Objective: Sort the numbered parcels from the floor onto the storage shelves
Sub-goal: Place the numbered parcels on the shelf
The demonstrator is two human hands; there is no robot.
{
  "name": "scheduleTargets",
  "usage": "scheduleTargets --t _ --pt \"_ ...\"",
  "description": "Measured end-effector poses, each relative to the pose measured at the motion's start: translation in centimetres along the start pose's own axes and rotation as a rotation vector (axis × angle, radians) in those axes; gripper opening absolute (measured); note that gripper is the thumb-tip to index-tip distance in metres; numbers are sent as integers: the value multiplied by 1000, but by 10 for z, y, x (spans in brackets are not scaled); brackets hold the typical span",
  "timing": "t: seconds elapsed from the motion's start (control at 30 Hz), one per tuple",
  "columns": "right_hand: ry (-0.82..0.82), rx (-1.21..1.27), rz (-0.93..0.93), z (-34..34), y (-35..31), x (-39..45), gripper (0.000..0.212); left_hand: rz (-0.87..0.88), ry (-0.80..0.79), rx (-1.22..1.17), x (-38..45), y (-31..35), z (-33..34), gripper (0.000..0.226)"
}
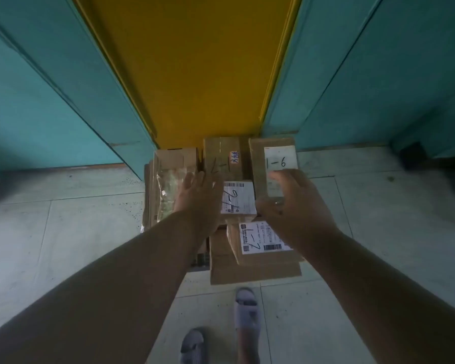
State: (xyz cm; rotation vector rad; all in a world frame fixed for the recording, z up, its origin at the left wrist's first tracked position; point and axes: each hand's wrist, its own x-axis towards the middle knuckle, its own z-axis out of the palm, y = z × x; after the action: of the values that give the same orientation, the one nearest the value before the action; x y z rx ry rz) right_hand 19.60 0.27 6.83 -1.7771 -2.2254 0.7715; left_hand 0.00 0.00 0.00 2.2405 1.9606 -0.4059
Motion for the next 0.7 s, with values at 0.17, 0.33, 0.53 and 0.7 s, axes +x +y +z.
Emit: scheduleTargets --t 0.17,0.33,0.53,0.7 --pt "5 30 18 5 7 3 57 43 110 -106 -4 -1 -8 94" --pt "62 46 -6 -17 -10 0 52 -151 176 -460 -45 0 -57 95" --pt "43 128 -61 -14 -54 -3 49 -516 293 -642 -142 -32 -73 94" --pt "-32 146 -75 25 -91 4 52 -684 323 -642 -194 -64 -54 96"
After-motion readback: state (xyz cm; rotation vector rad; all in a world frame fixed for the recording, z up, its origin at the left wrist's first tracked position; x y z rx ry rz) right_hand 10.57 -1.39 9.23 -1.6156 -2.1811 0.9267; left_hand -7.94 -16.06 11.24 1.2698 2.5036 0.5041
